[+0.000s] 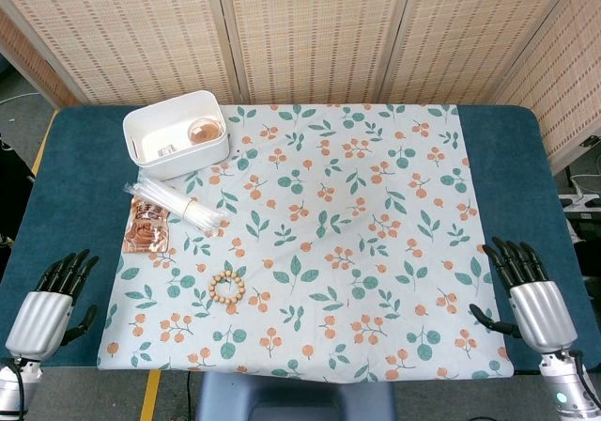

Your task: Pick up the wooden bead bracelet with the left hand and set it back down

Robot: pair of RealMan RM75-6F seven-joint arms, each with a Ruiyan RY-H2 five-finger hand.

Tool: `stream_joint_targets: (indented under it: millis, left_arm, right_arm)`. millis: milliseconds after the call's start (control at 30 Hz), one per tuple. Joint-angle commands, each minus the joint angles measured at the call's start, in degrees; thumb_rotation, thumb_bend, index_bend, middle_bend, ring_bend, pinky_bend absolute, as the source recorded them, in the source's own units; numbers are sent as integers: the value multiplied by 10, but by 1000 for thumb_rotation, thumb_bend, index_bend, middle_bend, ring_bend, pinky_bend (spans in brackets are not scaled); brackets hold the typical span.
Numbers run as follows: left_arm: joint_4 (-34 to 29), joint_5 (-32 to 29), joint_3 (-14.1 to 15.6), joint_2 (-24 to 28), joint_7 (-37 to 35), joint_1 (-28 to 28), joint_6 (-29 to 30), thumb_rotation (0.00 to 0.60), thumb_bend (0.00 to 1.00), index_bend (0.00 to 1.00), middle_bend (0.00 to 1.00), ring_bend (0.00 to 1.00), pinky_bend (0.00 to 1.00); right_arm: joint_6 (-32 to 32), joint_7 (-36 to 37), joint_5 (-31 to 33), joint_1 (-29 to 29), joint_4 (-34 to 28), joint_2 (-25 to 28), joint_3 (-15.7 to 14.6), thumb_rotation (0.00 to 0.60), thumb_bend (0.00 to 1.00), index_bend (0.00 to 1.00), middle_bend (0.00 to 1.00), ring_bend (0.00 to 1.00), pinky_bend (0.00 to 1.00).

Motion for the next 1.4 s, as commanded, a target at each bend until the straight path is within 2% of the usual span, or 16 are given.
stream_joint_targets:
  millis: [33,200,300,400,533,700,800,867,1033,1167,1400]
  left_arm:
    - [-1,7,6,-3,6,-4,-9,600,436,0,0,0,113]
    - [6,47,24,-23,0,-19,-25,600,445,2,45,0,86]
    - [30,82,39,-53,0,-31,-36,600,457,36,104,0,71]
    - [54,97,42,-90,27,-44,-54,600,457,79,149,0,60]
    - [68,92,38,-127,54,-62,-89,600,458,123,191,0,53]
    - [70,93,38,-137,59,-67,-97,600,459,152,212,4,50]
    - [79,93,34,-165,84,-78,-113,600,459,211,243,18,46]
    - [97,78,19,-202,124,-88,-134,600,458,229,242,19,45]
    - [134,59,12,-239,155,-99,-155,600,458,292,247,20,44]
    - [158,60,13,-261,147,-107,-153,600,457,290,246,30,44]
    - [182,62,12,-282,143,-120,-146,600,455,218,257,48,45]
  right_arm:
    - [0,1,0,1,-3,2,1,403,200,0,0,0,0]
    - [13,7,-7,-5,-11,9,-1,404,200,0,0,0,0]
    - [22,7,-12,-9,-15,13,-3,404,201,0,0,0,0]
    - [22,4,-15,-11,-16,14,-5,405,200,0,0,0,0]
    - [17,3,-14,-10,-17,14,-7,403,200,0,0,0,0]
    - [14,4,-14,-9,-17,14,-7,404,200,0,0,0,0]
    - [8,5,-12,-8,-18,15,-9,405,200,0,0,0,0]
    - [4,4,-13,-7,-21,17,-10,406,200,0,0,0,0]
    - [-2,8,-12,-6,-24,20,-12,404,200,0,0,0,0]
    - [-4,5,-9,-6,-24,20,-12,405,200,0,0,0,0]
    - [-7,3,-6,-6,-26,20,-12,404,200,0,0,0,0]
